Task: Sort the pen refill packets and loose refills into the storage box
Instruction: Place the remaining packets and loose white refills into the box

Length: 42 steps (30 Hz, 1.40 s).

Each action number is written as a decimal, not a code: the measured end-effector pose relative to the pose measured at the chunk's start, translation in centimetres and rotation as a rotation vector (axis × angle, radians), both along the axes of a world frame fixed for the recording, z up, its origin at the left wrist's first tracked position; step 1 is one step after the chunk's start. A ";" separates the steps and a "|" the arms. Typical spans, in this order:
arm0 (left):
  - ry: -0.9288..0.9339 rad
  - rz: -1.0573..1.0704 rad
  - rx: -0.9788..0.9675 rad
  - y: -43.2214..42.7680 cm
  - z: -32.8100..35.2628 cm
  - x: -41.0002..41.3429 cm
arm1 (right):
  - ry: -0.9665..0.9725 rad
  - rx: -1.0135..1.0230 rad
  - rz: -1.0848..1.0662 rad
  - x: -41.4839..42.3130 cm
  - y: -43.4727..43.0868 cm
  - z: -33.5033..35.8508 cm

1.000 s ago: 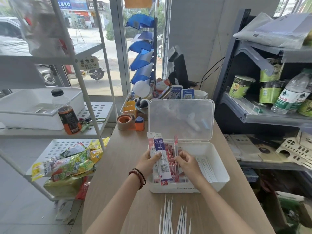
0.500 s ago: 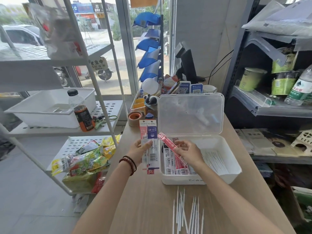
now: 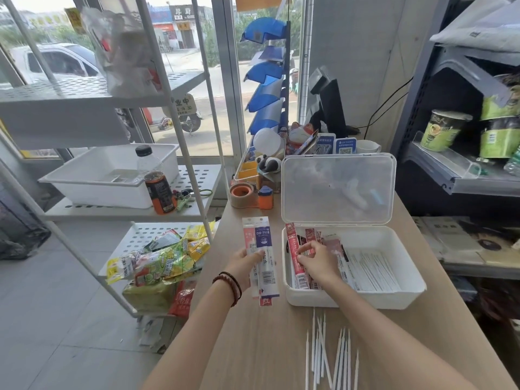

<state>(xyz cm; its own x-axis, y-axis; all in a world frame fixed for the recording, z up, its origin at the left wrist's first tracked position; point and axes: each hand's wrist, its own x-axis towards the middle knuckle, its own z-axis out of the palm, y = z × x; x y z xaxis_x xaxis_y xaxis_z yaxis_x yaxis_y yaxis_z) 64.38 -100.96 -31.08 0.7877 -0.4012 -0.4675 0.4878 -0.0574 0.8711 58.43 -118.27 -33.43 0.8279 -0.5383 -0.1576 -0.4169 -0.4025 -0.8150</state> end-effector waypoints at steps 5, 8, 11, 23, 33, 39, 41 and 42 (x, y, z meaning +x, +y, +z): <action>-0.021 -0.002 0.017 -0.2 -0.3 0.0 | -0.086 0.016 -0.021 -0.2 -0.6 0.7; -0.078 -0.021 0.006 -0.7 0.4 0.4 | -0.105 0.013 -0.033 -0.9 -2.1 1.1; -0.095 -0.044 -0.003 -1.8 1.2 0.6 | -0.088 -0.030 -0.046 -1.7 -3.4 1.2; -0.105 -0.133 -0.013 -3.9 1.7 -0.2 | 0.153 -0.305 0.010 -2.5 -4.0 0.1; -0.241 -0.156 0.045 -5.5 0.8 -1.4 | -0.033 0.003 0.241 -4.8 -4.9 4.2; -0.460 -0.230 0.106 -9.0 0.8 -3.3 | -0.142 0.171 0.157 -5.5 -4.9 3.5; -0.496 -0.279 0.150 -9.3 0.5 -3.5 | -0.165 0.218 0.118 -5.7 -5.8 3.8; -0.493 -0.291 0.165 -9.3 0.4 -3.4 | -0.180 0.245 0.084 -5.7 -6.4 3.9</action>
<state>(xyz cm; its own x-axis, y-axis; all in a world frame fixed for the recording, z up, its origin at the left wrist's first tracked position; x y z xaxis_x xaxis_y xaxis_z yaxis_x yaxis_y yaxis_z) 60.94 -110.29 -30.70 0.7962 -0.5864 -0.1490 -0.0285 -0.2823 0.9589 52.75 -124.68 -29.54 0.8942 -0.4308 -0.1215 -0.2310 -0.2116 -0.9497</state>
